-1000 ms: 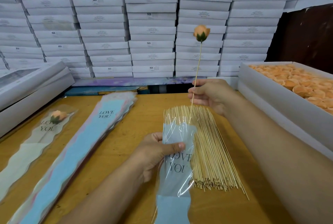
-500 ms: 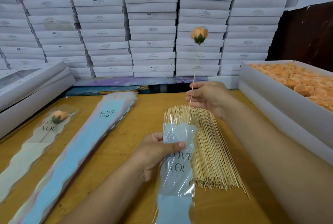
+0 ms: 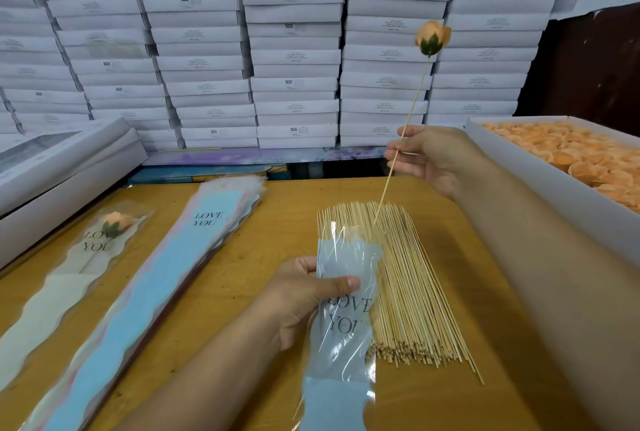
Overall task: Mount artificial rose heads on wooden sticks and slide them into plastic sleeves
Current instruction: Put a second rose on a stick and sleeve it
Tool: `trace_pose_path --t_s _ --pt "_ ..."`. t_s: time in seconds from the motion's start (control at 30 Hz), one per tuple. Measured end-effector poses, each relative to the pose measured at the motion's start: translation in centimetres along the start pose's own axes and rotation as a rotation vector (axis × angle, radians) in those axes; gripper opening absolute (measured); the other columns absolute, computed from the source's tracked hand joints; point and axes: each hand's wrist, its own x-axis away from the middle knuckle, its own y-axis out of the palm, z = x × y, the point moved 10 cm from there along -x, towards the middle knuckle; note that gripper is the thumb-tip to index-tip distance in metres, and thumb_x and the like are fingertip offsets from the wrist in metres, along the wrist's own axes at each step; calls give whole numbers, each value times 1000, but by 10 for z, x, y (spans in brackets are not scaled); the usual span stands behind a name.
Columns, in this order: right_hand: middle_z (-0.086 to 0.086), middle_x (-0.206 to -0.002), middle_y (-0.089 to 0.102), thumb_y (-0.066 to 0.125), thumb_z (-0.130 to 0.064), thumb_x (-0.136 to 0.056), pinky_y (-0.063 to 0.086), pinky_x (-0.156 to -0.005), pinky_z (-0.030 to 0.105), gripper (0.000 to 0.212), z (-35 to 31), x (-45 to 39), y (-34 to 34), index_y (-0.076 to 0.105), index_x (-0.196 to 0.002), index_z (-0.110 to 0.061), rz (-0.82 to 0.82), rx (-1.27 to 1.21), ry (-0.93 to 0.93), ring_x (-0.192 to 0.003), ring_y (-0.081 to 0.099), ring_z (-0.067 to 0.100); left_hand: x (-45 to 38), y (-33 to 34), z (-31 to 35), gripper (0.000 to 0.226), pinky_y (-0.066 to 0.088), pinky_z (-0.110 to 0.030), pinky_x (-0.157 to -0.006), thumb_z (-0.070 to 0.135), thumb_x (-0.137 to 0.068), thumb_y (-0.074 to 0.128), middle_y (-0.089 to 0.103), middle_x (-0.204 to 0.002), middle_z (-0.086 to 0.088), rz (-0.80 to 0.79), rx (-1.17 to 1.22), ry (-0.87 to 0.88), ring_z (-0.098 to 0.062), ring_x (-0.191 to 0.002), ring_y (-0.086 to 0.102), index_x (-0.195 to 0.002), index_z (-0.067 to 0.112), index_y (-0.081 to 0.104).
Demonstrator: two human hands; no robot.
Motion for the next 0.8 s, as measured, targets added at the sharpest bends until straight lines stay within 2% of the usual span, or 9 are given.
trace_pose_path --t_s 0.17,0.6,0.8 --pt "15 -88 71 59 14 -89 60 -56 29 20 2 -1 1 62 -96 -5 -4 4 9 -63 75 18 1 0 1 46 62 -38 -68 4 -60 87 76 -99 -20 -6 9 2 -32 -86 76 -104 0 72" --pt "14 -86 71 61 13 -89 61 -58 30 20 7 3 3 63 -97 -5 24 1 9 -64 74 18 1 1 2 49 62 -43 -81 6 -59 87 76 -101 -20 -9 -7 14 -35 -94 75 -106 0 73" --pt "15 -89 71 61 13 -90 61 -60 30 20 6 4 3 63 -97 -6 25 8 12 -67 74 19 1 1 2 45 62 -39 -75 6 -59 86 76 -101 -20 -14 -5 16 -33 -90 75 -102 1 73"
